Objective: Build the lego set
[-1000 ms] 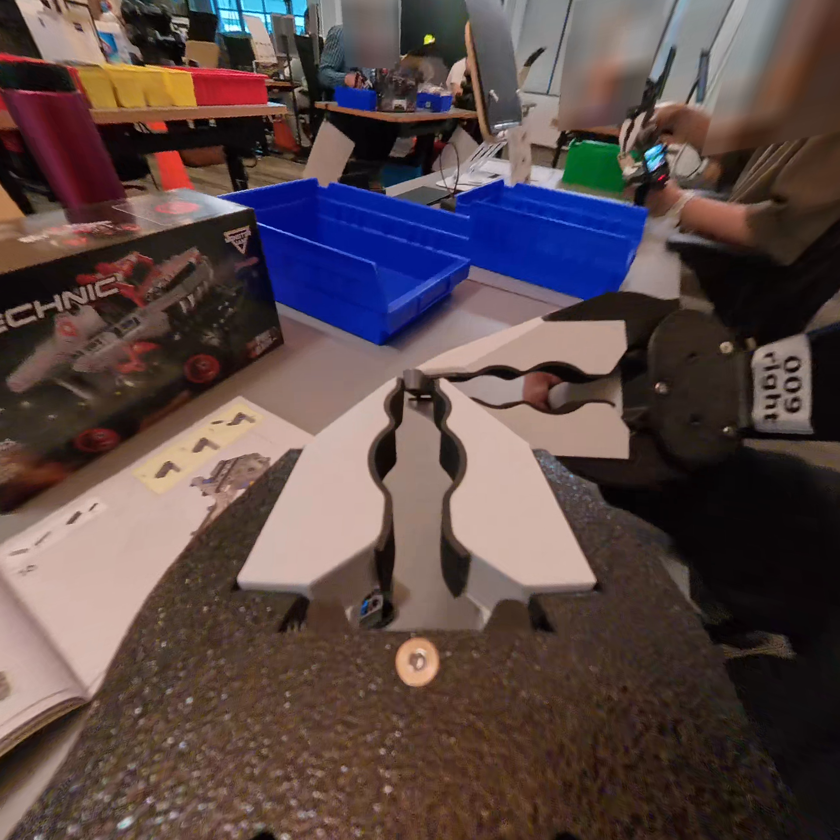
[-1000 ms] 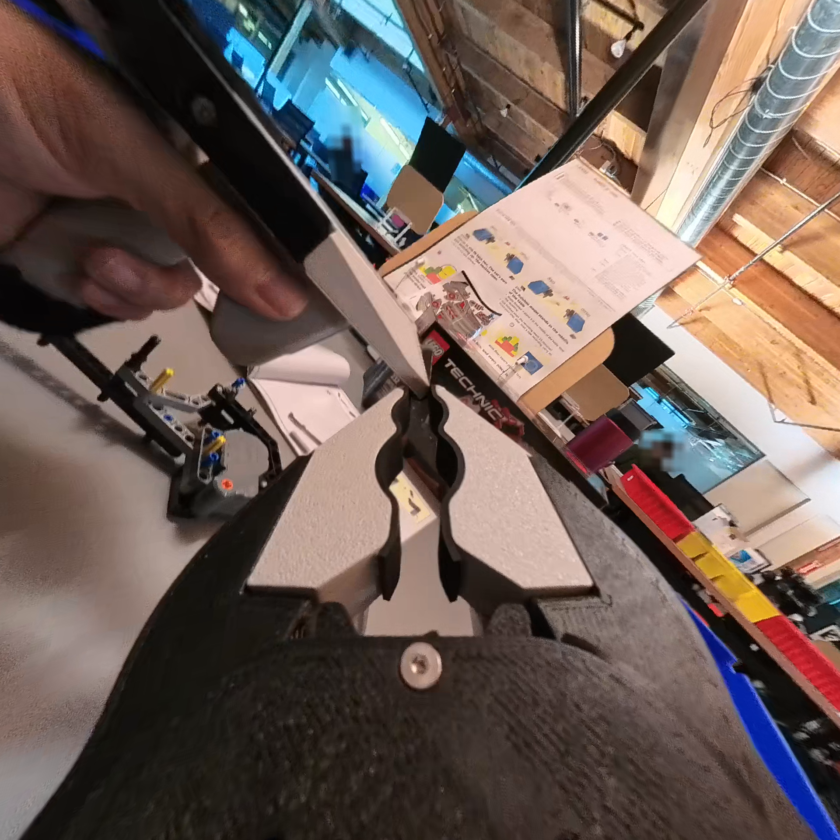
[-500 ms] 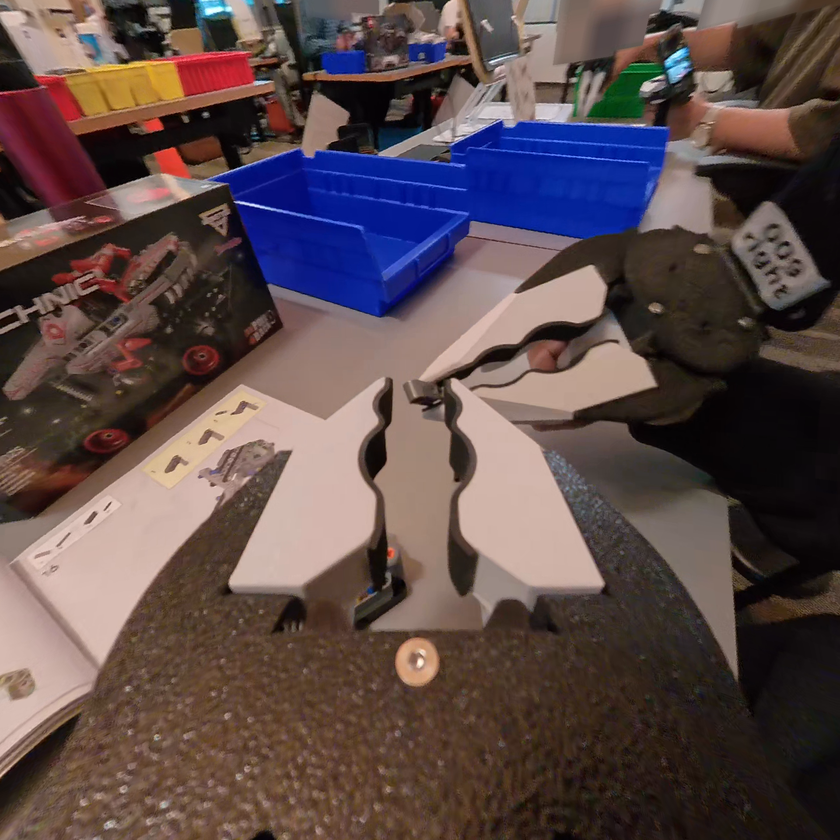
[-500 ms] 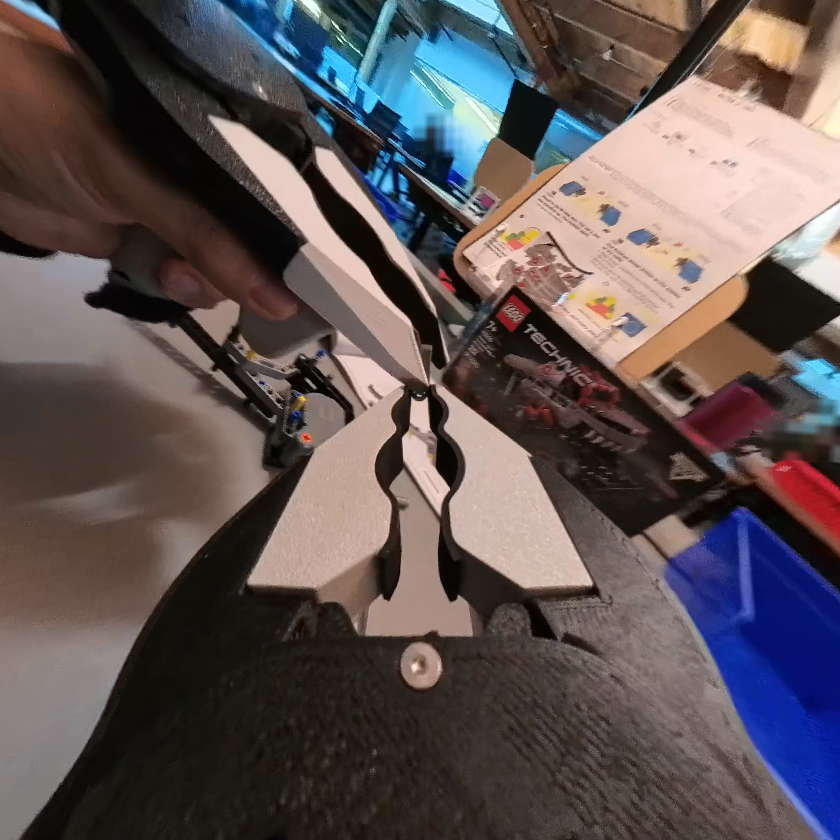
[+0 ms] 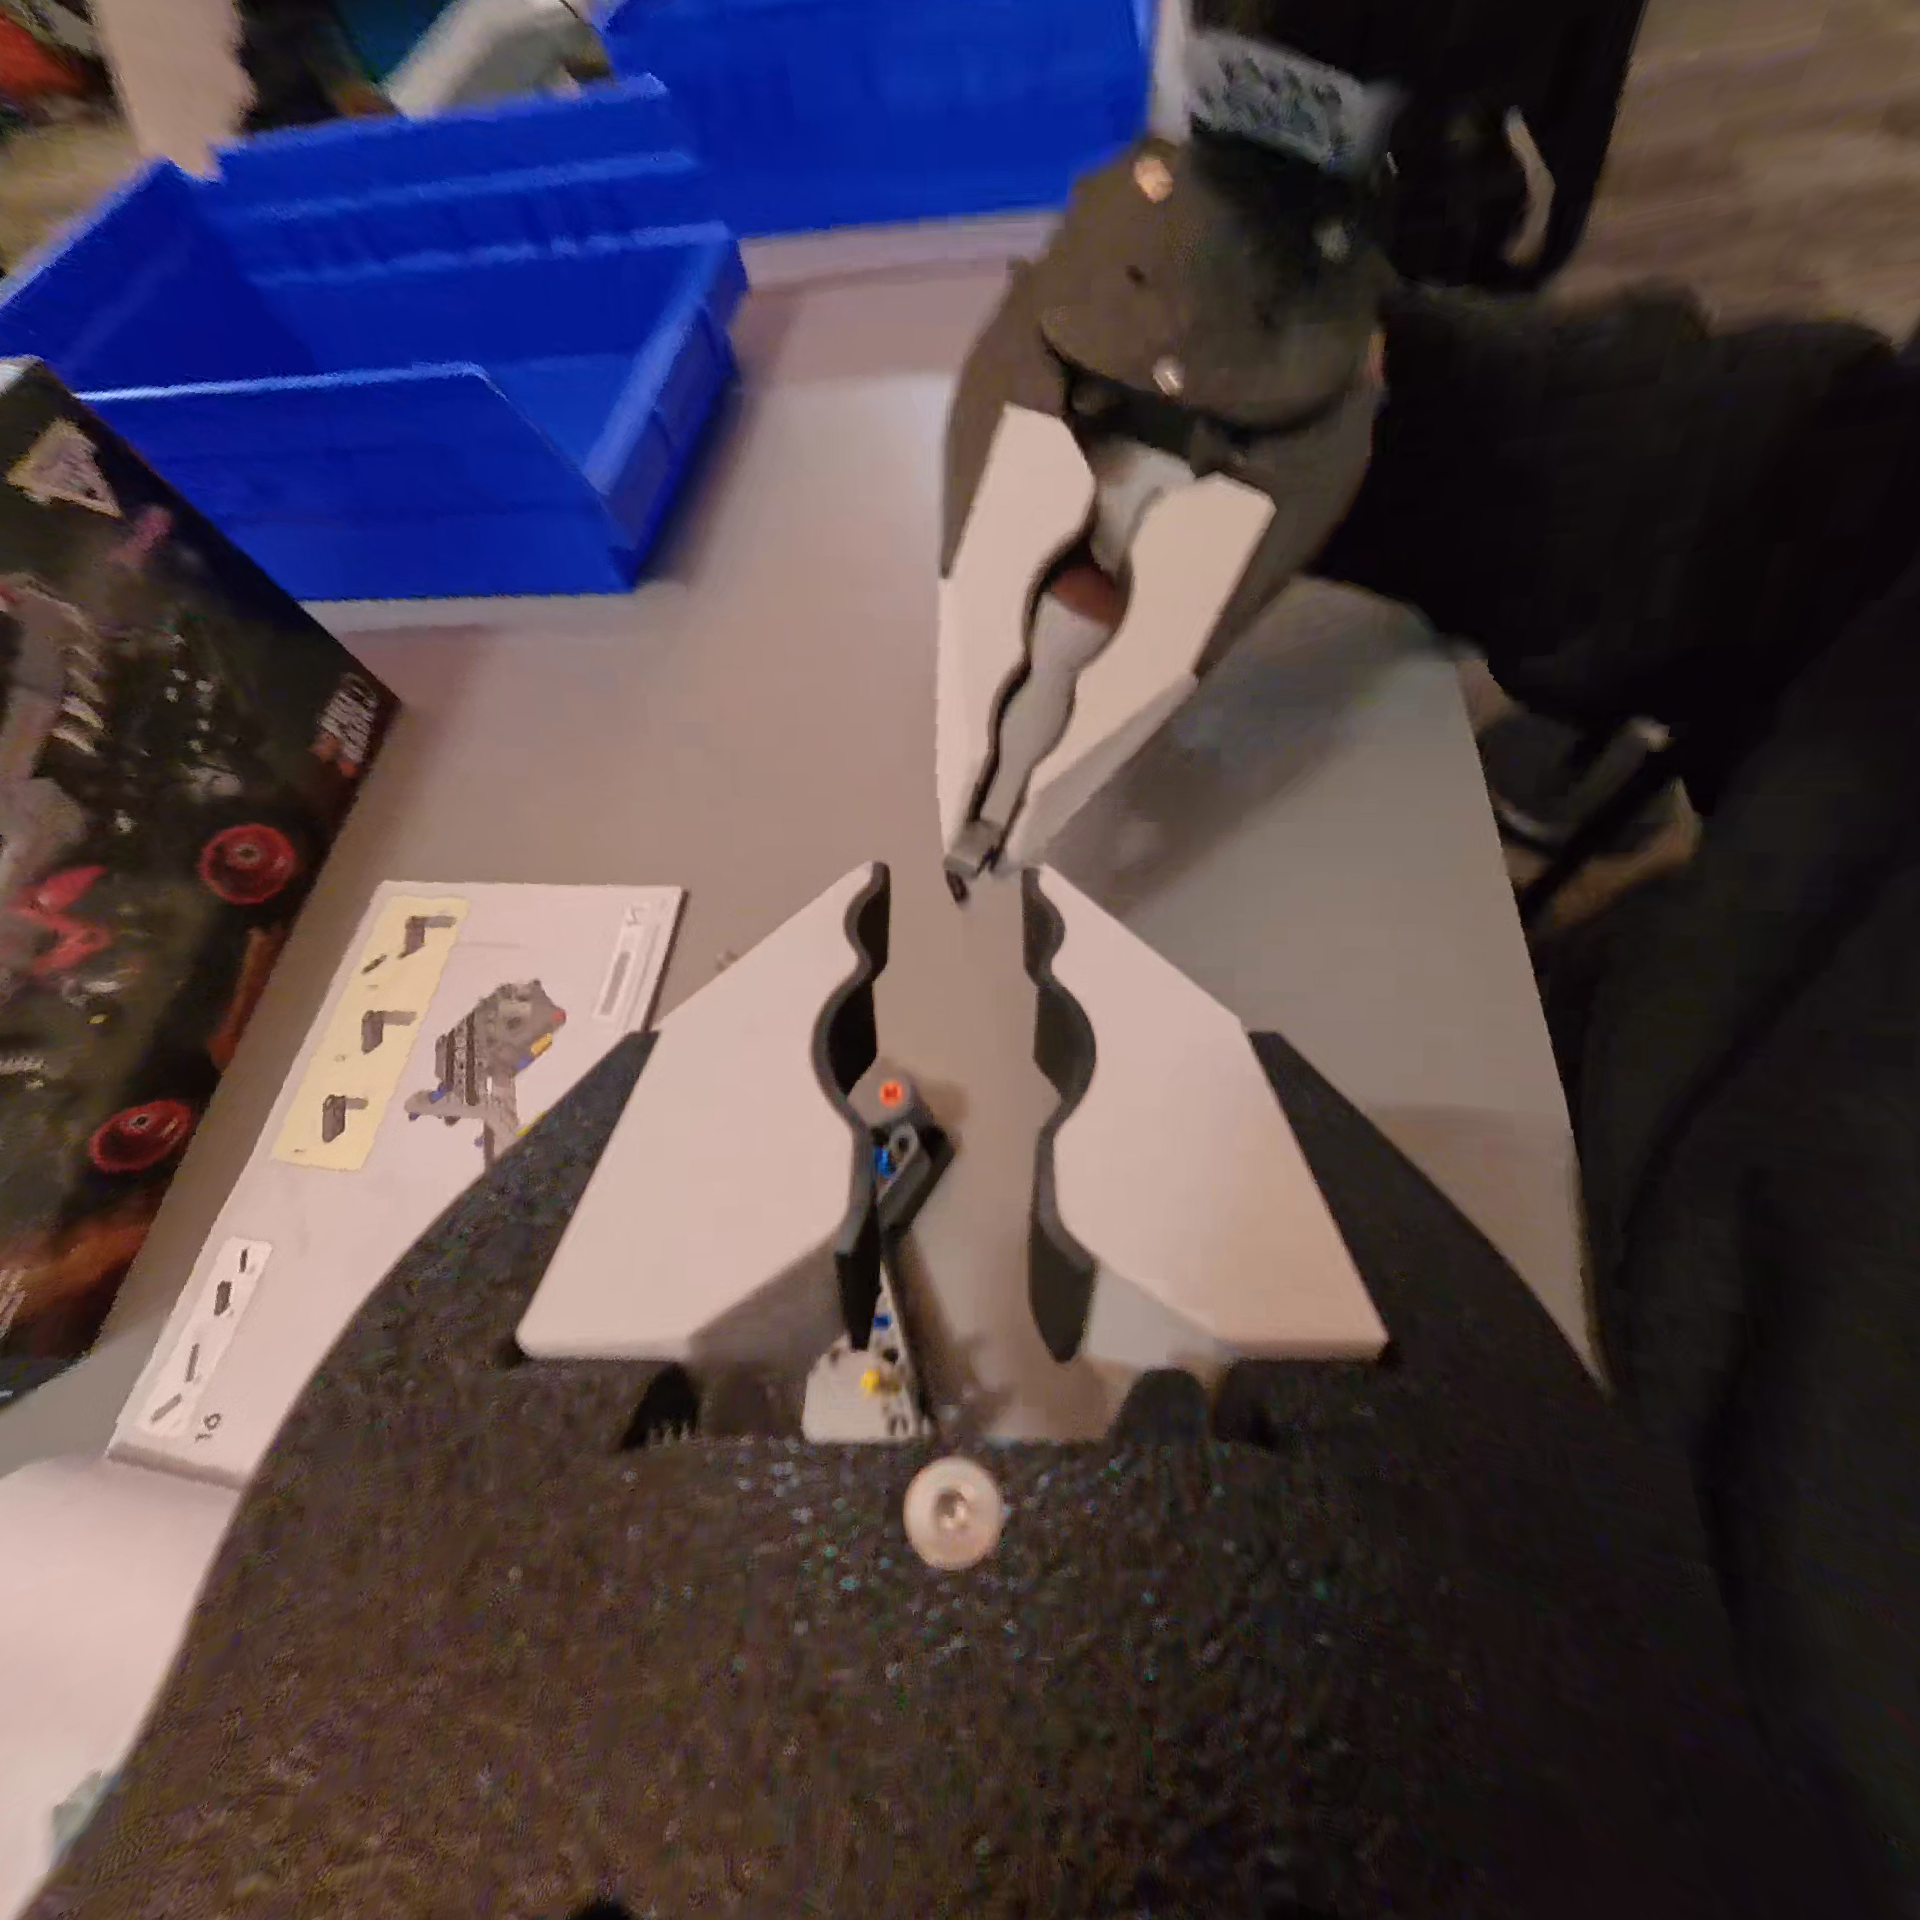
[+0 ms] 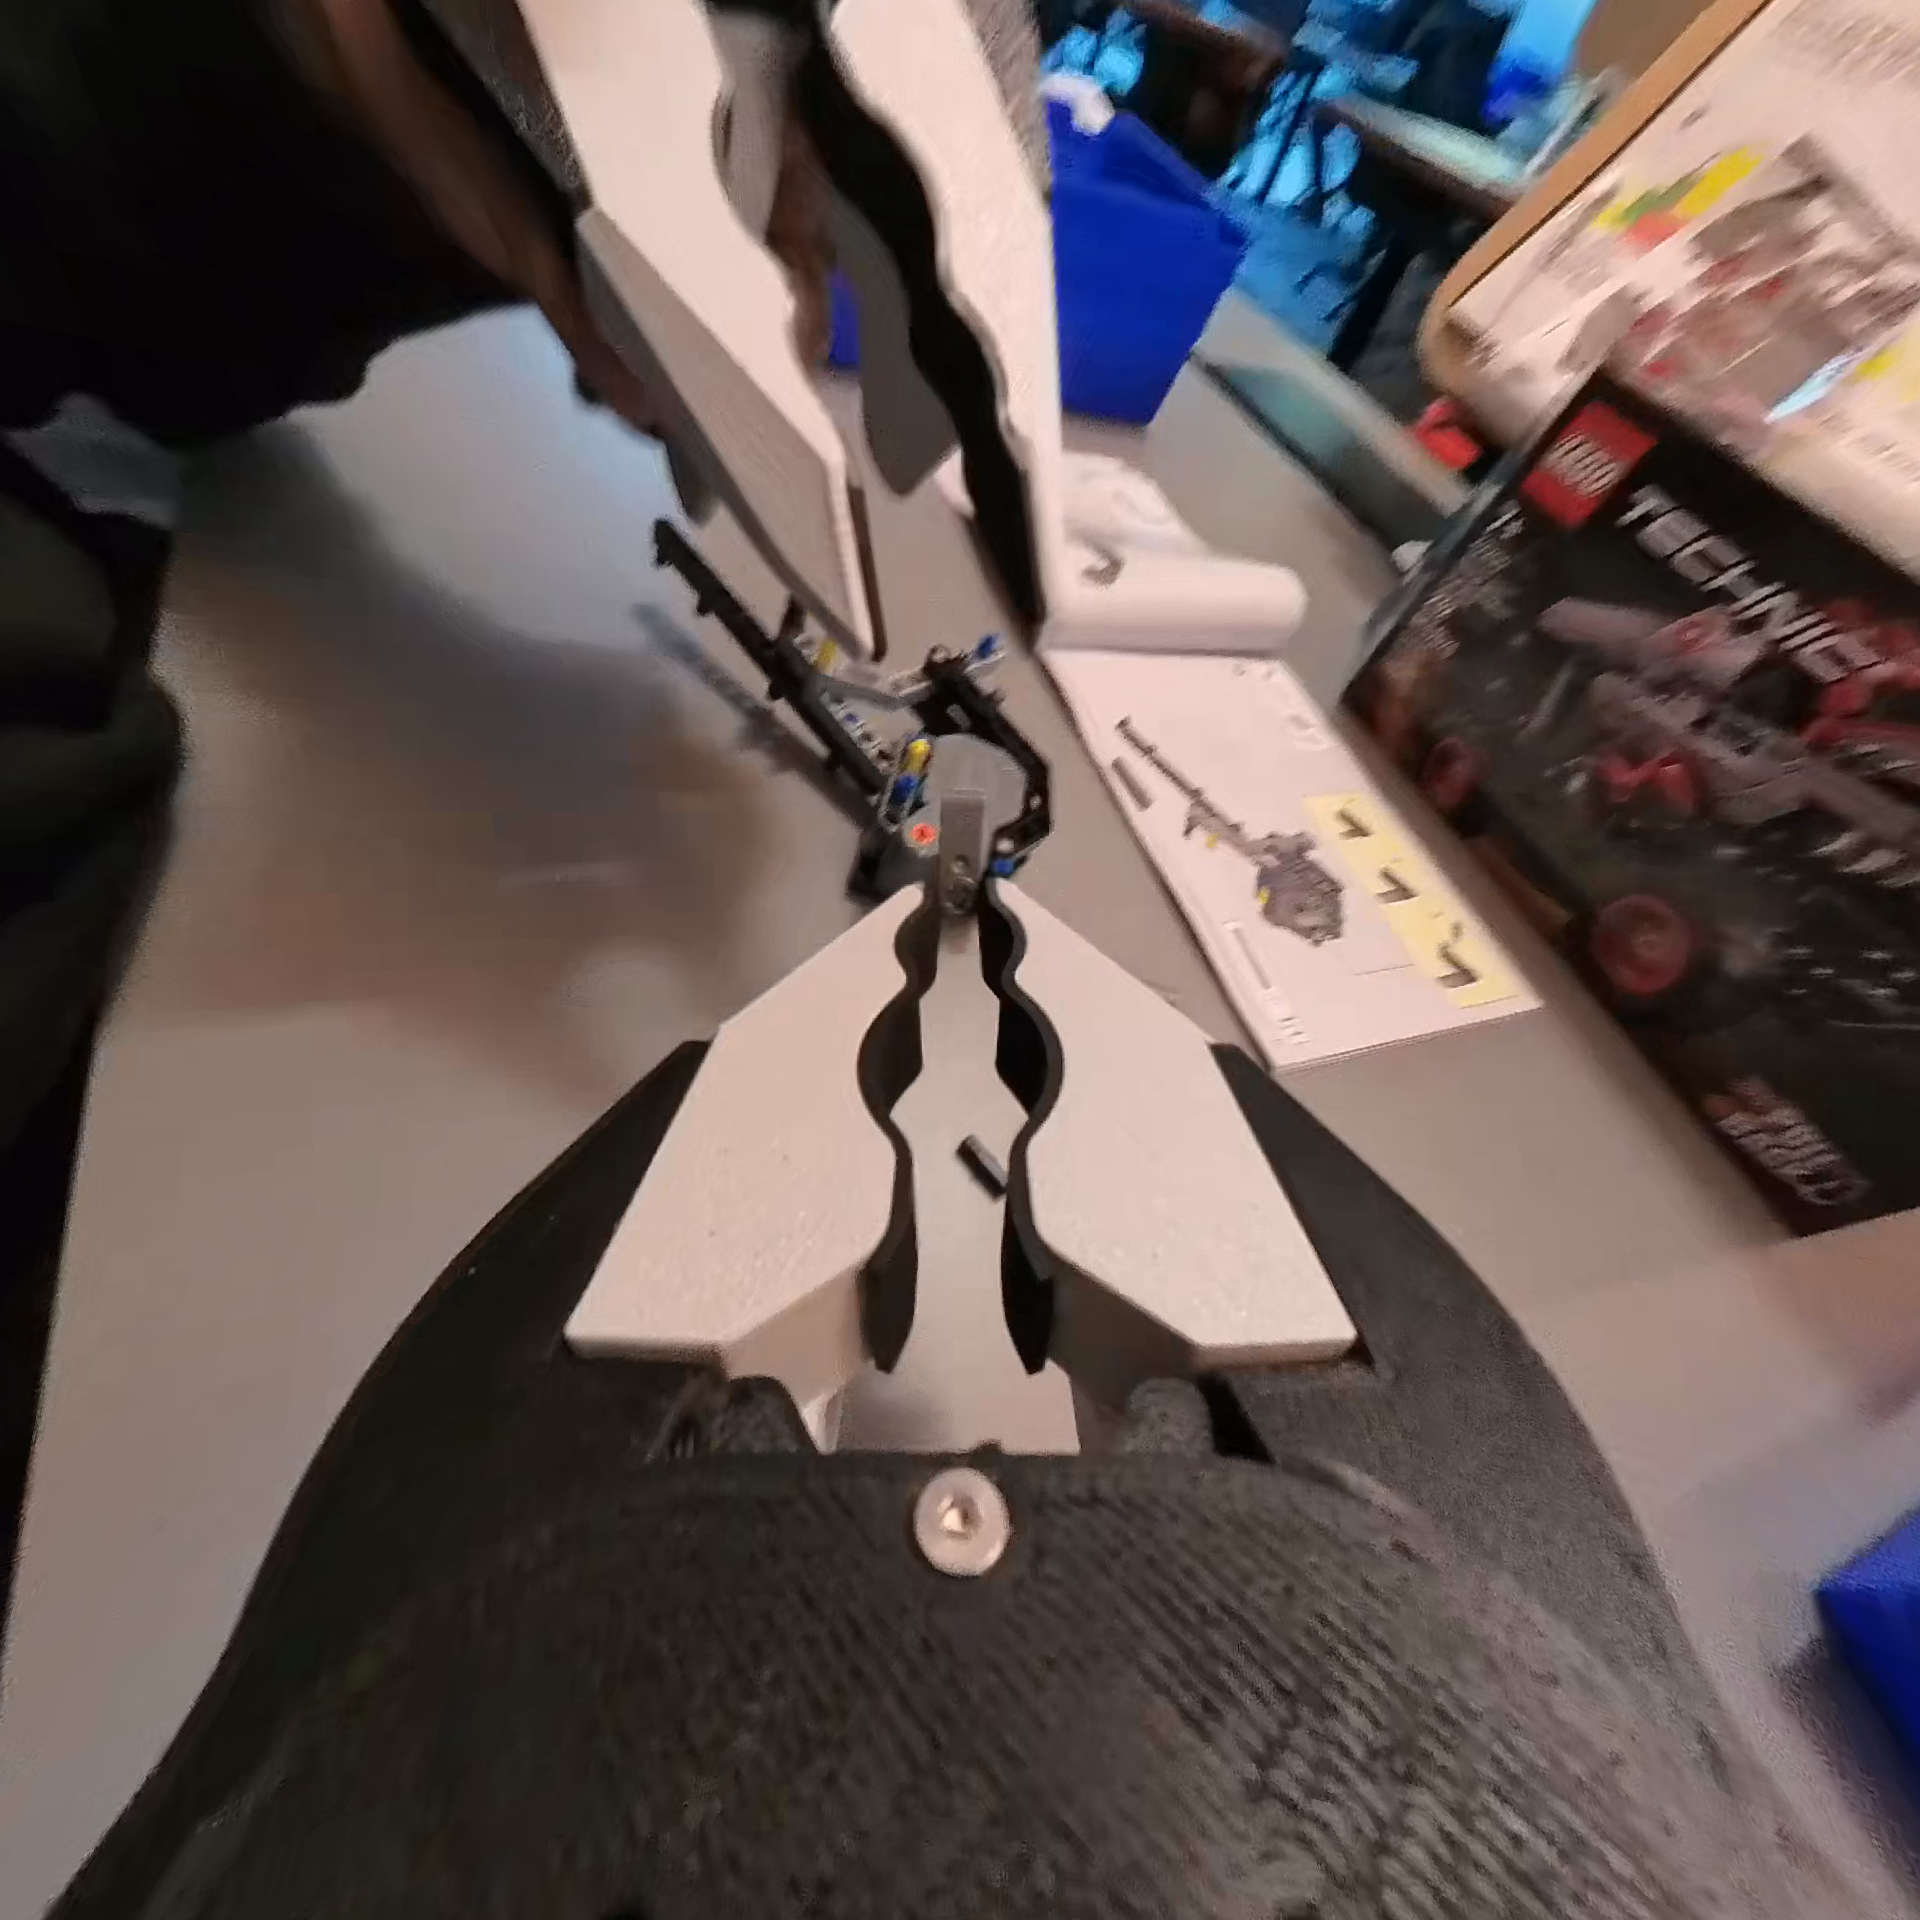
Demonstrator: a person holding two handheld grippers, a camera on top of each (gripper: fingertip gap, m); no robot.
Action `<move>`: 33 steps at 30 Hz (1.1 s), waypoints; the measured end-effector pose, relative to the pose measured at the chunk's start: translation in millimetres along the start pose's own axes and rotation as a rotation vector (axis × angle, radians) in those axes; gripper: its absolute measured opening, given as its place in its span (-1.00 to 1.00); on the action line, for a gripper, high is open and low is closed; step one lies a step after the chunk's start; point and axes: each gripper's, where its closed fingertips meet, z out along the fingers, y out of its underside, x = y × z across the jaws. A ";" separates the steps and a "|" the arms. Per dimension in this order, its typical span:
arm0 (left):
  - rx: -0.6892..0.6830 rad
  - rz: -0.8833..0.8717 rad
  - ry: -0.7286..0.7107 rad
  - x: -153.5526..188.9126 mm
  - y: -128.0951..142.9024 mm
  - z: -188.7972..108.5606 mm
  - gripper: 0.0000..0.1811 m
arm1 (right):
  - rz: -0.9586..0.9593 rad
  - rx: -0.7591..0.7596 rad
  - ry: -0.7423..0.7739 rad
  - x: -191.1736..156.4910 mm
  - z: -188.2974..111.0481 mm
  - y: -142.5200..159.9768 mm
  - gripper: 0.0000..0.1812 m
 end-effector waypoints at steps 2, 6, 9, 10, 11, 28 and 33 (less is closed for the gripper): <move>-0.059 0.056 -0.003 -2.6 8.4 -6.0 -0.76 | 0.018 -0.049 -0.063 -5.6 1.9 6.0 -0.93; -0.146 0.071 -0.018 -10.3 26.1 -24.4 -0.82 | 0.123 -0.102 -0.128 -9.5 2.4 11.8 -0.93; -0.143 0.051 0.029 -4.9 31.4 -32.4 -0.85 | 0.248 -0.129 -0.183 -15.7 2.6 14.1 -0.93; -0.138 0.050 0.042 -2.0 31.6 -32.3 -0.85 | 0.274 -0.126 -0.205 -19.0 4.5 12.4 -0.93; -0.136 0.049 0.052 0.7 31.9 -31.2 -0.85 | 0.282 -0.124 -0.220 -21.9 7.4 10.5 -0.93; -0.245 0.066 0.134 36.9 54.3 -14.6 -0.86 | 0.225 -0.181 -0.385 -65.0 29.4 6.4 -0.93; -0.214 0.070 0.135 39.7 50.4 -9.9 -0.98 | 0.212 -0.170 -0.399 -68.4 31.6 1.5 -0.93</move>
